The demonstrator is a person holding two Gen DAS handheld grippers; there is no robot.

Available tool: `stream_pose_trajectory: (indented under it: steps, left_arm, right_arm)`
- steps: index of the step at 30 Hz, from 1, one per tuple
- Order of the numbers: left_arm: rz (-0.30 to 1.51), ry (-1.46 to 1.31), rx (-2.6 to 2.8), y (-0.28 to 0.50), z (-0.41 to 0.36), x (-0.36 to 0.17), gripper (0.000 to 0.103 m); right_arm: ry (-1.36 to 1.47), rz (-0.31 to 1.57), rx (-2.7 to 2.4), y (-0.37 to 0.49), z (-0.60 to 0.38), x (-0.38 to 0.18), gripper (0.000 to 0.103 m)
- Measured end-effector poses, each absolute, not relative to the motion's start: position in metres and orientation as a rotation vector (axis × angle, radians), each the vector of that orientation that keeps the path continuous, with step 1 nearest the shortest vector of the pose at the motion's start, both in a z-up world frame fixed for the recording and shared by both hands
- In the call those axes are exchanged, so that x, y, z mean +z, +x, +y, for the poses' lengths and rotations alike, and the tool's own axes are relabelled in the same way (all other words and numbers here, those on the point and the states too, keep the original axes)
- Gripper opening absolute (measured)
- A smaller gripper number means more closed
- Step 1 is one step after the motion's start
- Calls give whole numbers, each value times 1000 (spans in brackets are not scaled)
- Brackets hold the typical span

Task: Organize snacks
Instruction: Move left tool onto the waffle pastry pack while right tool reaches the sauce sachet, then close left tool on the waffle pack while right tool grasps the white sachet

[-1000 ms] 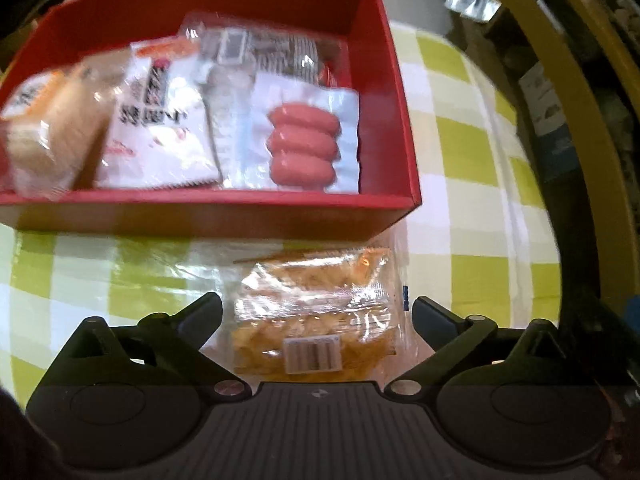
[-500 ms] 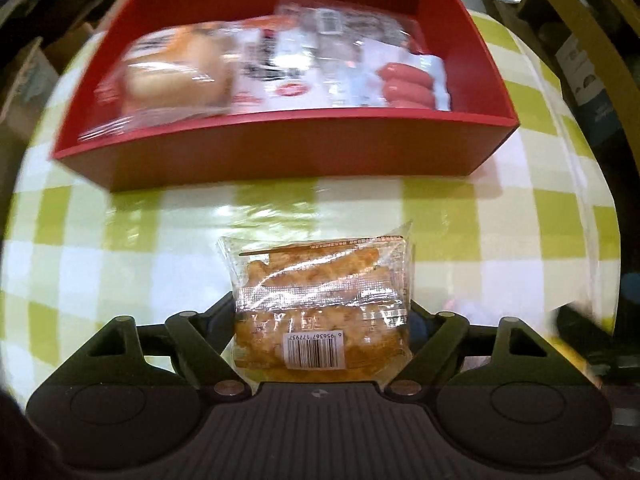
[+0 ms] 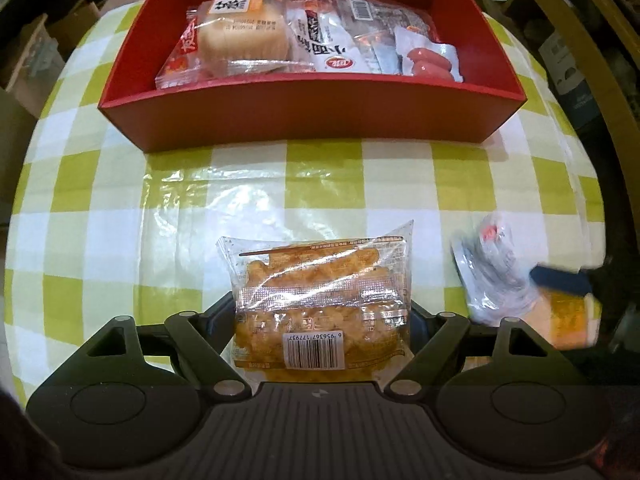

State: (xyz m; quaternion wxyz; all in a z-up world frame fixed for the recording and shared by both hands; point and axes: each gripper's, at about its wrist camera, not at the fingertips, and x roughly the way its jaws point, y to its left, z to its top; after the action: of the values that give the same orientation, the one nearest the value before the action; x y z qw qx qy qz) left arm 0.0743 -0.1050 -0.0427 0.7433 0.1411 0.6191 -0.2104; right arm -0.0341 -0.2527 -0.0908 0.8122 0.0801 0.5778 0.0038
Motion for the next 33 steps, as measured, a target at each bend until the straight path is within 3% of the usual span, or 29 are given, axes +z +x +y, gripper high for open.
stream_pose_trajectory:
  steps: [11,16,21,23,25,27,33]
  left_arm:
    - [1371,317,-477,77,-106,-49,86]
    - [1378,328,-451,83,-105,-57,86]
    - [1388,352,-429,85,-100,-65,86]
    - [1393,366,-423,84,-99,-69,86]
    - [1400,366,-422,84,-96,-70,86]
    - [1397,364,-425,84,-95,-70,86]
    - [1383,348,-454,85,-92,-63,86]
  right_arm:
    - [181,1228,-163,-2,-258,-96,84]
    - [122,1222,-191,1,-247,-104,92]
    - [119,1235,-204,2,-245,-105,94]
    - [96,1239,-199,1,-242,-104,89]
    - [100,1235,-206,0,-243,-100,69]
    - [116,1226,-216,-4,-245,-97,59]
    - [132,1207,-228,-13,-244,-87,53]
